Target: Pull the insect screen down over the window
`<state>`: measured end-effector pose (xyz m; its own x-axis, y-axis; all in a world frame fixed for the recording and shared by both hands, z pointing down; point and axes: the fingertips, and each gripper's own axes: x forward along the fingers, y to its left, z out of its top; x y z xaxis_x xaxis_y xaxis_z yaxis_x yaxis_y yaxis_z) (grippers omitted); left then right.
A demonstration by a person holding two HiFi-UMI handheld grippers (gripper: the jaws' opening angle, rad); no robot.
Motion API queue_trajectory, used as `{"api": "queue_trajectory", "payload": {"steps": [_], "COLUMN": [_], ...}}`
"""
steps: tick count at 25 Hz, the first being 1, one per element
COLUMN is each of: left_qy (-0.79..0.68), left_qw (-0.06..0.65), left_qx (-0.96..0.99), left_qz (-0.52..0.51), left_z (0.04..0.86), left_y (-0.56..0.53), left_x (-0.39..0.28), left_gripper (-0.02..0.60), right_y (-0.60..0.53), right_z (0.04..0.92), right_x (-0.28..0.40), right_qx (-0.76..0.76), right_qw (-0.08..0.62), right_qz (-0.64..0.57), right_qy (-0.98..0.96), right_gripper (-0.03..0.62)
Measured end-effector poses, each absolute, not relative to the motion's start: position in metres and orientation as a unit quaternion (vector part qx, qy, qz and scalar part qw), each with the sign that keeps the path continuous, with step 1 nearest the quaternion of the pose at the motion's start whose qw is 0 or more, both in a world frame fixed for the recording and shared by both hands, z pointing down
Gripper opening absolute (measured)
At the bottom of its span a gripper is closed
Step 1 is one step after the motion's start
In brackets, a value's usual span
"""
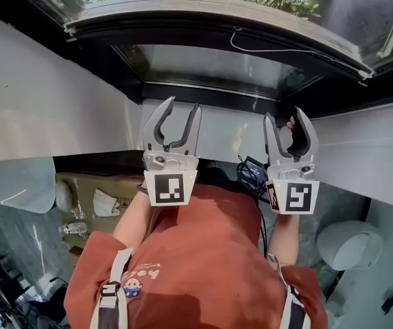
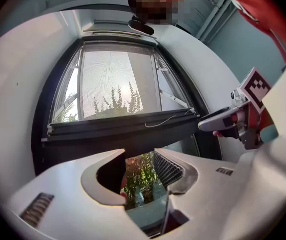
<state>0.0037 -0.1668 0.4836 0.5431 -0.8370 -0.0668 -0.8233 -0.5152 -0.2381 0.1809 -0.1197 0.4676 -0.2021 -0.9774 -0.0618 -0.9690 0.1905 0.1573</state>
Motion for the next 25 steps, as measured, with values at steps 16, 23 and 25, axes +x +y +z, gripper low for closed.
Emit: {"api": "queue_trajectory", "payload": {"steps": [16, 23, 25], "left_qy": [0.49, 0.493, 0.495], "left_qw": [0.121, 0.118, 0.115], "left_qx": [-0.863, -0.862, -0.861], "left_qz": [-0.018, -0.011, -0.01], "left_z": [0.485, 0.483, 0.483], "left_y": [-0.164, -0.165, -0.165], "left_x": [-0.008, -0.011, -0.012], "left_gripper": [0.104, 0.055, 0.043], "right_y": [-0.113, -0.113, -0.113], "right_z": [0.464, 0.465, 0.465], "right_x": [0.187, 0.19, 0.193], "right_qx": [0.667, 0.678, 0.685], "right_qw": [0.005, 0.007, 0.008], "right_qz": [-0.096, -0.099, -0.101], "right_qy": [-0.738, -0.729, -0.721], "right_gripper": [0.19, 0.102, 0.053]}}
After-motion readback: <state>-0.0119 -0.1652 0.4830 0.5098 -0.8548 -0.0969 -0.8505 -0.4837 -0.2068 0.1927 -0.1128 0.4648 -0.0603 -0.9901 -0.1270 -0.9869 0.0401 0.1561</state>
